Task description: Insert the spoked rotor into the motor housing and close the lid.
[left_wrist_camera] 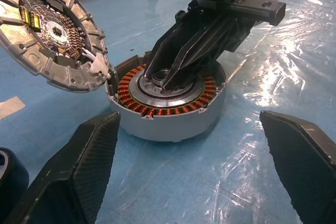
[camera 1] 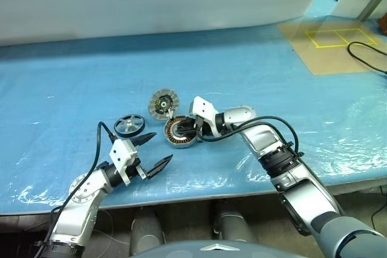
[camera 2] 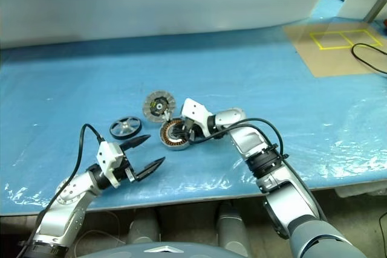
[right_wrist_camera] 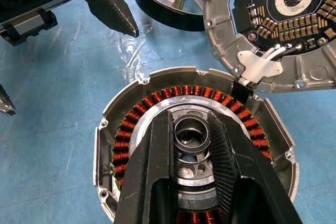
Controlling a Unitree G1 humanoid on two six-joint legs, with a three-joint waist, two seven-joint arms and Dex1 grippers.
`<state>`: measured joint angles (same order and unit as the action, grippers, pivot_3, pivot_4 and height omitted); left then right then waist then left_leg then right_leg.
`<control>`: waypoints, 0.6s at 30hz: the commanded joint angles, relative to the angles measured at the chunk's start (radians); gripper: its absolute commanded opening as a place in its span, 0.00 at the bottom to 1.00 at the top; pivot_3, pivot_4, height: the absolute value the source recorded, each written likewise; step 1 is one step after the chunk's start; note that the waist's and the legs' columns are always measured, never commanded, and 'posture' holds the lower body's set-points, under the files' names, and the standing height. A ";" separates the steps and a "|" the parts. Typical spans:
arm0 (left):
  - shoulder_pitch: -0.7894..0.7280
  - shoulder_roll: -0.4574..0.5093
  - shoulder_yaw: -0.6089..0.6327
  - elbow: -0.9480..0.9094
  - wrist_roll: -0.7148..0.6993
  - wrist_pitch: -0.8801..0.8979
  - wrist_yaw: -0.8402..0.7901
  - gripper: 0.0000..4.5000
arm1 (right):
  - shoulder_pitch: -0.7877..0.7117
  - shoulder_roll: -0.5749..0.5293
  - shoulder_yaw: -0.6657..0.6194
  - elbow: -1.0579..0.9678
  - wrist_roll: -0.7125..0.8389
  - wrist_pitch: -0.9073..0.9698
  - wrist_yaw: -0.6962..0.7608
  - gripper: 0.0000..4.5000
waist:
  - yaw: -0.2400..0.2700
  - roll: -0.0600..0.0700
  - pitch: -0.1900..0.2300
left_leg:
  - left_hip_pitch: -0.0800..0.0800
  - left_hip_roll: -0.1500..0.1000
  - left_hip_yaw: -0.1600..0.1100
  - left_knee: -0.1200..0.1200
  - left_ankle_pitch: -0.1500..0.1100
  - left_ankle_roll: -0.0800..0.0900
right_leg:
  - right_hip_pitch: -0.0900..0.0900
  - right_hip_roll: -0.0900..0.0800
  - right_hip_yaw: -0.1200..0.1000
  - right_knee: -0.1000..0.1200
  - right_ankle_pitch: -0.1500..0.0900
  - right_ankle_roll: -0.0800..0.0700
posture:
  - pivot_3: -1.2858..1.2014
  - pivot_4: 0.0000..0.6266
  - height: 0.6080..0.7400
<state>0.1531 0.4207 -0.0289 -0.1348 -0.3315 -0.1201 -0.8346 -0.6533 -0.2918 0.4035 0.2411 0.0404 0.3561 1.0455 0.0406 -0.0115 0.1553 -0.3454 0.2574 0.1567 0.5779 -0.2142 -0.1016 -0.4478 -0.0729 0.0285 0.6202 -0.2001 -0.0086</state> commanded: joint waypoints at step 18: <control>-0.003 0.008 0.008 -0.023 -0.006 -0.013 -0.007 1.00 | 0.008 -0.010 -0.011 0.003 0.006 -0.019 0.003 0.13 | 0.000 0.000 0.000 | 0.000 0.000 0.000 0.000 0.000 0.000 | 0.000 0.000 0.000 0.000 0.000 0.000 | 0.52 0.24 1.00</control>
<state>0.1531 0.4226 -0.0298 -0.1353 -0.3315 -0.1180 -0.8352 -0.6522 -0.2949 0.4034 0.2461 0.0404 0.3448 1.0470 0.0406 -0.0115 0.1553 -0.3454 0.2574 0.1567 0.5779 -0.2142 -0.1016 -0.4478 -0.0729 0.0285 0.6202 -0.2001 -0.0086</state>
